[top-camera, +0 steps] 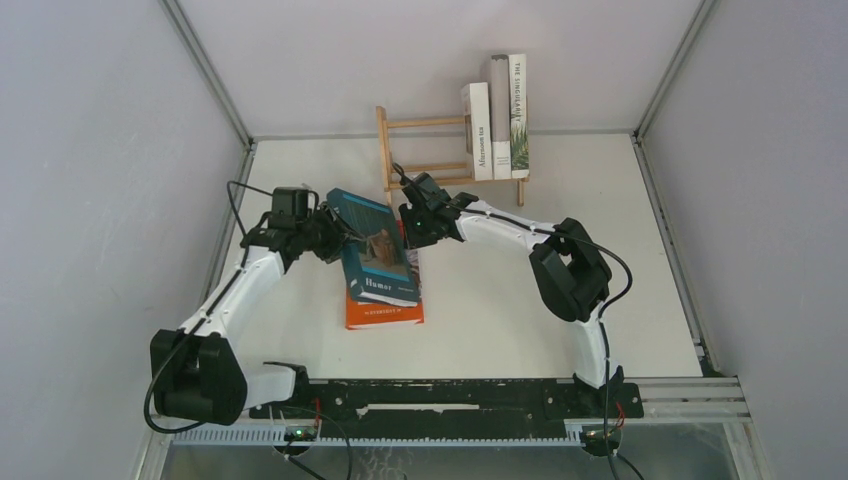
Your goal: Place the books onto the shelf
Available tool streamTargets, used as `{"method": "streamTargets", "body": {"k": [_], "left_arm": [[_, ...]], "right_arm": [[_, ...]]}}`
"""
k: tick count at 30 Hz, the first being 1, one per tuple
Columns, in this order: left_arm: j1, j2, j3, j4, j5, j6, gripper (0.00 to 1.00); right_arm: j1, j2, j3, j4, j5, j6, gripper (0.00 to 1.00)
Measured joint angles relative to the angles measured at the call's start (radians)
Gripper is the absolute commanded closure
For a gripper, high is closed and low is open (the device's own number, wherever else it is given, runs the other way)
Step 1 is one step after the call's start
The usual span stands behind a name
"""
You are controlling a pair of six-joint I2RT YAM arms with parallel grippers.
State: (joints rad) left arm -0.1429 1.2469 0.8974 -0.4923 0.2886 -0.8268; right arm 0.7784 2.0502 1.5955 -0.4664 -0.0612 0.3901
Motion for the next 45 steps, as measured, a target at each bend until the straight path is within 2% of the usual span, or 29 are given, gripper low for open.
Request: {"method": "streamTargets", "body": {"k": [6, 19, 28, 38, 45], "left_arm": [[-0.005, -0.007, 0.012, -0.016, -0.053, 0.018, 0.71], [-0.006, -0.057, 0.02, -0.053, -0.128, 0.034, 0.78], [-0.005, -0.13, 0.07, -0.093, -0.166, 0.076, 0.8], [-0.006, -0.257, 0.087, -0.14, -0.193, 0.136, 0.82], [-0.02, -0.432, 0.089, -0.193, -0.282, 0.146, 0.87]], "right_arm": [[0.0, -0.003, 0.0, -0.001, 0.001, 0.0, 0.69], [0.0, -0.039, -0.002, -0.021, 0.04, 0.0, 0.69], [0.006, -0.148, -0.07, -0.043, 0.126, 0.018, 0.68], [0.093, -0.31, -0.233, -0.072, 0.262, 0.104, 0.68], [0.145, -0.495, -0.402, -0.101, 0.318, 0.183, 0.68]]}}
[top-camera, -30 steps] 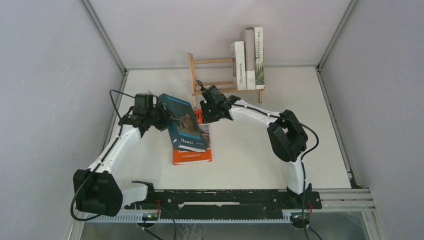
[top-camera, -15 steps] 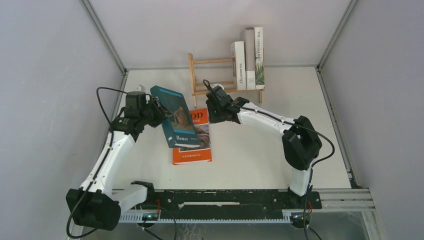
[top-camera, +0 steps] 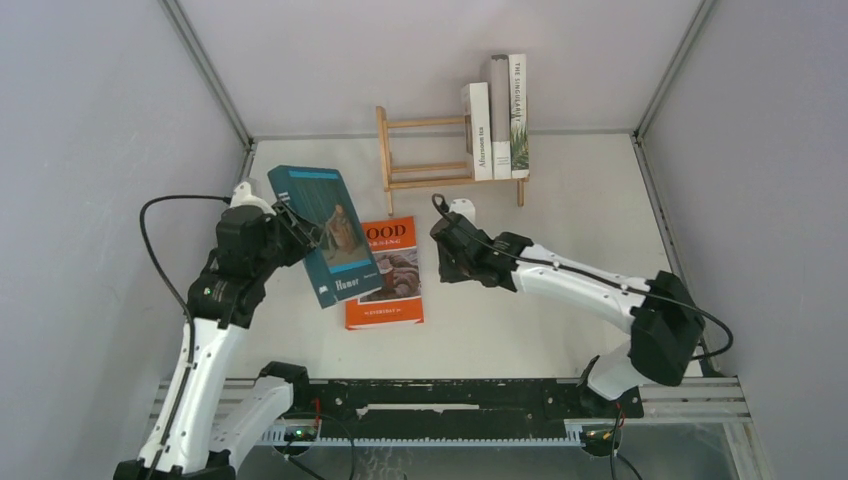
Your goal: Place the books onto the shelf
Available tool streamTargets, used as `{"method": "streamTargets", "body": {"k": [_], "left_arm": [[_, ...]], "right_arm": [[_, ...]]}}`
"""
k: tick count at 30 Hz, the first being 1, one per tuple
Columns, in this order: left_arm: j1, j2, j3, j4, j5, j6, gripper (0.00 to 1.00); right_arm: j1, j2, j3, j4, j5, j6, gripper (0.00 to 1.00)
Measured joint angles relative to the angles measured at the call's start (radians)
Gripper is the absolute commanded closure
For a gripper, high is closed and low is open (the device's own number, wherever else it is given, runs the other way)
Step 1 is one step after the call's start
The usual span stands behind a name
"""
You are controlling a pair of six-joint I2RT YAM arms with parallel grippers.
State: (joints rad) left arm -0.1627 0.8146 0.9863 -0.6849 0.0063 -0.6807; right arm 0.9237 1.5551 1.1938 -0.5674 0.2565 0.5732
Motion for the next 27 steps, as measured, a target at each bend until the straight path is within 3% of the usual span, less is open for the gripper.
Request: {"method": "streamTargets", "body": {"k": [8, 17, 27], "left_arm": [[-0.189, -0.032, 0.142, -0.041, -0.225, 0.0, 0.9], [-0.521, 0.139, 0.383, -0.031, -0.588, 0.039, 0.88], [-0.554, 0.354, 0.462, 0.104, -0.751, 0.187, 0.87]], "right_arm": [[-0.014, -0.202, -0.134, -0.01, 0.013, 0.003, 0.68], [-0.019, -0.385, -0.232, -0.037, 0.019, 0.0, 0.68], [-0.073, -0.42, -0.243, -0.035, 0.022, -0.008, 0.68]]}}
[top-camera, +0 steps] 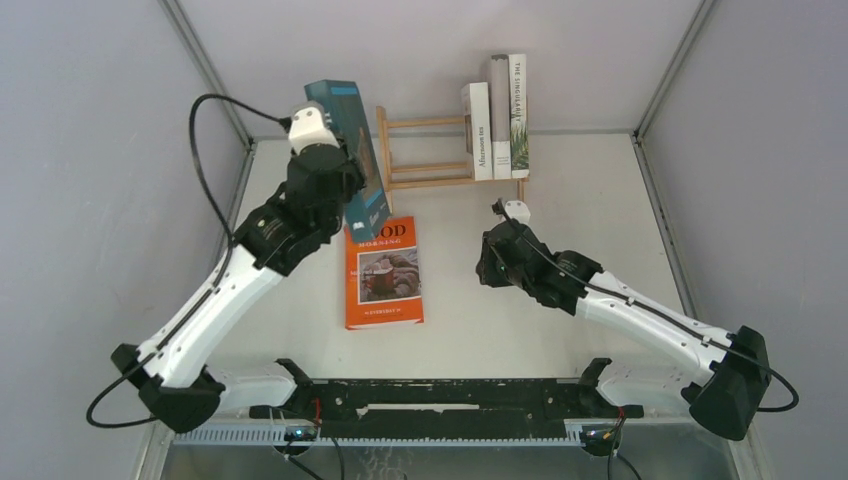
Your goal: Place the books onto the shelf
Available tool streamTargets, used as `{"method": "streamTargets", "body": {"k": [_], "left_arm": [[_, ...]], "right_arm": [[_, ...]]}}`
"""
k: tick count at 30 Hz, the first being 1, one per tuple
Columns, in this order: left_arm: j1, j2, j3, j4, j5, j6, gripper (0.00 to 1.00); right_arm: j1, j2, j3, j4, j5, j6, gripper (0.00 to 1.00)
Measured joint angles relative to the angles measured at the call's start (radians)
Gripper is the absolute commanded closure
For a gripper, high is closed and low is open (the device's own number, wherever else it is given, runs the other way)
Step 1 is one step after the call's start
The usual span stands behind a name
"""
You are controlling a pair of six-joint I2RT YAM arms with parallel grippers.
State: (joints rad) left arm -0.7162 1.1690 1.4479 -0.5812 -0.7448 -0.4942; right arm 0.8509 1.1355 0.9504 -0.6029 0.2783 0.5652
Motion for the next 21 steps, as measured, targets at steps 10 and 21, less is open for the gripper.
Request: {"method": "streamTargets", "body": {"k": [10, 21], "left_arm": [[0.0, 0.269, 0.19, 0.134, -0.006, 0.103, 0.87], [0.011, 0.524, 0.354, 0.274, -0.002, 0.214, 0.88]], "right_arm": [[-0.067, -0.03, -0.002, 0.006, -0.02, -0.015, 0.68], [-0.142, -0.054, -0.002, 0.008, -0.068, -0.056, 0.68]]}}
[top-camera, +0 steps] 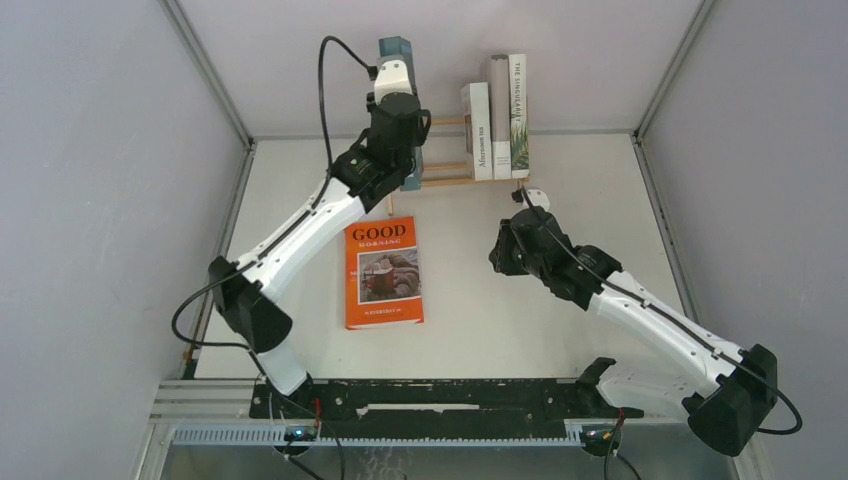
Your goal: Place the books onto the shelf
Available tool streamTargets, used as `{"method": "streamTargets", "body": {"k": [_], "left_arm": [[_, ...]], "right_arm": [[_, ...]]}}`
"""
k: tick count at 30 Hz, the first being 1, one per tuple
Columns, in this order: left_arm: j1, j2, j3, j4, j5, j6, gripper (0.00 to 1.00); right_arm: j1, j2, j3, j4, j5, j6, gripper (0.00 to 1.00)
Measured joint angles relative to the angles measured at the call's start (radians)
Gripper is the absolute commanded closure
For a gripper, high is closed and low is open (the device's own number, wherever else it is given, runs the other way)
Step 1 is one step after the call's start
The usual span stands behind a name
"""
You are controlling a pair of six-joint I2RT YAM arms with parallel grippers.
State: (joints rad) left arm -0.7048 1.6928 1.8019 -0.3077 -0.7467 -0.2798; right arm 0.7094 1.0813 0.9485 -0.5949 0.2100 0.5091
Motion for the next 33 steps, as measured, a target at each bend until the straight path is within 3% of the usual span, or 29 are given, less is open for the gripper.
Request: {"method": "streamTargets", "body": {"k": [19, 33], "left_arm": [[0.179, 0.32, 0.102, 0.179, 0.085, 0.045, 0.88], [0.208, 0.399, 0.102, 0.232, 0.141, 0.044, 0.83]], "right_arm": [[-0.092, 0.093, 0.0, 0.066, -0.108, -0.04, 0.68], [-0.094, 0.176, 0.0, 0.106, -0.137, -0.04, 0.68]]}}
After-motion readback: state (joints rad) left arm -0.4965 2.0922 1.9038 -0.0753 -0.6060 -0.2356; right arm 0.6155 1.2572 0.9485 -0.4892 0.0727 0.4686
